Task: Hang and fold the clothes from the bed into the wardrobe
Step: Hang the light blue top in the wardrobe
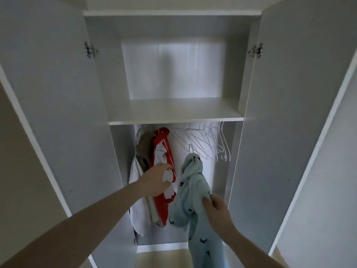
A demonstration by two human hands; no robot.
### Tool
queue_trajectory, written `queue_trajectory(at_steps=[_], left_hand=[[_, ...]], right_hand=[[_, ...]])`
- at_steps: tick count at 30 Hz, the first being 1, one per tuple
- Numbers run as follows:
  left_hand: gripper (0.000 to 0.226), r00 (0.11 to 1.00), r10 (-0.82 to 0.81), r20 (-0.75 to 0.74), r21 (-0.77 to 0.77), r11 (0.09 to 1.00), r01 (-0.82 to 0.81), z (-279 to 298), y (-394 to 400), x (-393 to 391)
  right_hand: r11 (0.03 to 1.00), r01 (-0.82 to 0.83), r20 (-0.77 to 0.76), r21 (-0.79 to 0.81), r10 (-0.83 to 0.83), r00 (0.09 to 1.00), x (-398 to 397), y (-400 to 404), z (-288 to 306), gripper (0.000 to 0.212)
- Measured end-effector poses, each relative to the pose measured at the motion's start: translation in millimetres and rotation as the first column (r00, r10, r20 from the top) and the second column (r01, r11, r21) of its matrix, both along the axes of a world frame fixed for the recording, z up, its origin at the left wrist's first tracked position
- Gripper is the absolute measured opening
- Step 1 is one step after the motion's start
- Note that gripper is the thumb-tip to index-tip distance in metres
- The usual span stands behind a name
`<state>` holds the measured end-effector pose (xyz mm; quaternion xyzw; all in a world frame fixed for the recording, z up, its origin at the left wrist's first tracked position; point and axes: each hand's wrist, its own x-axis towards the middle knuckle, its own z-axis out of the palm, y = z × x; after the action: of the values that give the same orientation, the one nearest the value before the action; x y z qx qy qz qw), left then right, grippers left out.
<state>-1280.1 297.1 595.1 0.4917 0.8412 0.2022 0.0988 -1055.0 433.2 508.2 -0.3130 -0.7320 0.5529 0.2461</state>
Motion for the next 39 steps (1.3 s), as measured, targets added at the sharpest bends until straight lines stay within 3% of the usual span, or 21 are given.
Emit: queue_trajectory(at_steps=[7,11,16,20,27,31,39], left_hand=[[0.042,0.966,0.105,-0.238,0.33,0.944,-0.022,69,20,-116],[0.046,0.908,0.204,-0.366,0.411,0.911,-0.039,106,35,-175],[0.057,0.884,0.179,-0.431,0.266,0.962,-0.065,120,54,-235],[0.058,0.911,0.172,-0.376,0.04,0.985,-0.169,110,68,-274],[0.063,0.936,0.222,-0.273,-0.105,0.96,-0.258,101,88,-320],[0.059,0.934,0.269,-0.234,-0.116,0.946,-0.302,94,96,-338],[0.042,0.899,0.271,-0.345,-0.074,0.947,-0.314,82,107,-363]], right_hand=[[0.997,0.077,-0.04,0.025,-0.076,0.996,-106,67,-15,0.038],[0.996,0.082,-0.056,0.037,-0.08,0.995,-161,95,-25,0.04],[0.992,0.113,-0.067,0.06,-0.109,0.992,-228,120,-27,0.037],[0.991,0.113,-0.041,0.065,-0.111,0.993,-272,134,-36,0.038],[0.99,0.109,-0.011,0.087,-0.109,0.994,-335,167,-36,0.038],[0.991,0.071,-0.018,0.118,-0.07,0.997,-369,185,-38,0.034],[0.991,0.037,0.031,0.127,-0.042,0.999,-428,221,-33,0.022]])
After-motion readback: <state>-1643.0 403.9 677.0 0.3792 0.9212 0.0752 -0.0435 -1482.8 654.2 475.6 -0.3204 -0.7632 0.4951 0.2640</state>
